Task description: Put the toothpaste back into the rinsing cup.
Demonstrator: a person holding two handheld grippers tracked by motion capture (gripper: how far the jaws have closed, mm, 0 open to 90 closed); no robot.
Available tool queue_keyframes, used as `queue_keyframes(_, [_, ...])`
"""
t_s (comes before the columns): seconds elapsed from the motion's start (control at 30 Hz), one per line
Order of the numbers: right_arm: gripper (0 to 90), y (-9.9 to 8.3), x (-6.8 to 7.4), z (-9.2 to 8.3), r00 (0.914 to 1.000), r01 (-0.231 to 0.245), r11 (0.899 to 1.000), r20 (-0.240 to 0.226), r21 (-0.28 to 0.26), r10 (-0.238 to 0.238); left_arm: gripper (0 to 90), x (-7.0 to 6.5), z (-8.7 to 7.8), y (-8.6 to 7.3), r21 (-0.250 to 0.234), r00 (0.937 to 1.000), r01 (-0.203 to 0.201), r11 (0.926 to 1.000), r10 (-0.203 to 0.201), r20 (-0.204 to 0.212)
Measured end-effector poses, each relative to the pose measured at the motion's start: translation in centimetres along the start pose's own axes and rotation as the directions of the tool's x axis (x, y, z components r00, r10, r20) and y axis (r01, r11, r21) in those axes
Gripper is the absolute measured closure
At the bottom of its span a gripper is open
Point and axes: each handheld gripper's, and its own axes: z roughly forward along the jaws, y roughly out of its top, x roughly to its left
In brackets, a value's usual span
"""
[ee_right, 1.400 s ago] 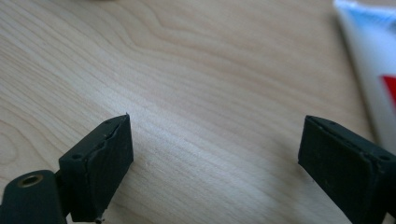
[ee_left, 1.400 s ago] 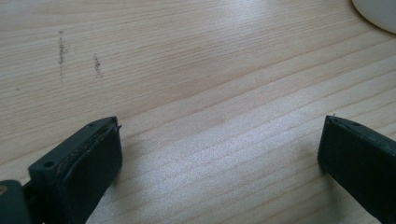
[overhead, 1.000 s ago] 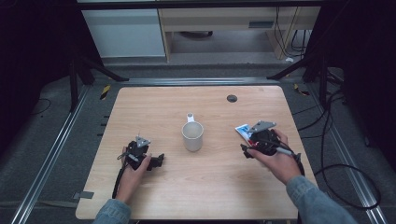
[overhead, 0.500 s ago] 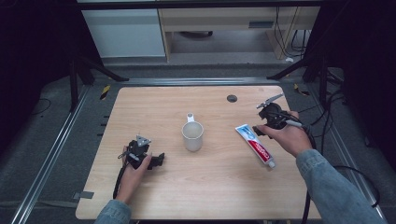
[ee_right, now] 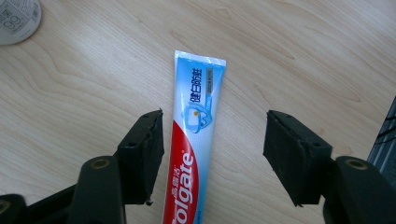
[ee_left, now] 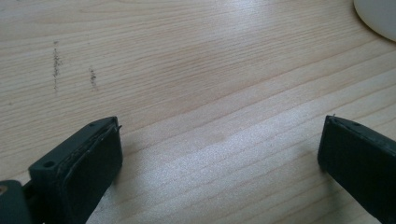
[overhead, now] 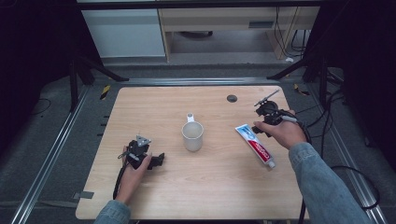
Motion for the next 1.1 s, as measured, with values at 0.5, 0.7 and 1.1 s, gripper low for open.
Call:
queue_keyframes(0.5, [41.7,-0.1,1.1,2.9,0.9994,0.0,0.986,-0.034,0.168,0.006,0.0,0.0,0.0,0.0,0.0,1.0,0.0,1.0,0.0,0.0])
queue_keyframes(0.7, [39.3,-0.2,1.0,4.5,0.9977,-0.03,0.979,-0.054,0.2,0.041,0.0,0.0,0.0,0.0,-0.001,1.0,0.002,1.0,-0.002,0.0])
queue_keyframes(1.1, [44.0,0.0,0.3,7.5,0.9935,-0.06,0.962,-0.077,0.267,0.084,0.0,0.0,0.0,0.0,-0.003,1.0,0.005,1.0,-0.005,0.0])
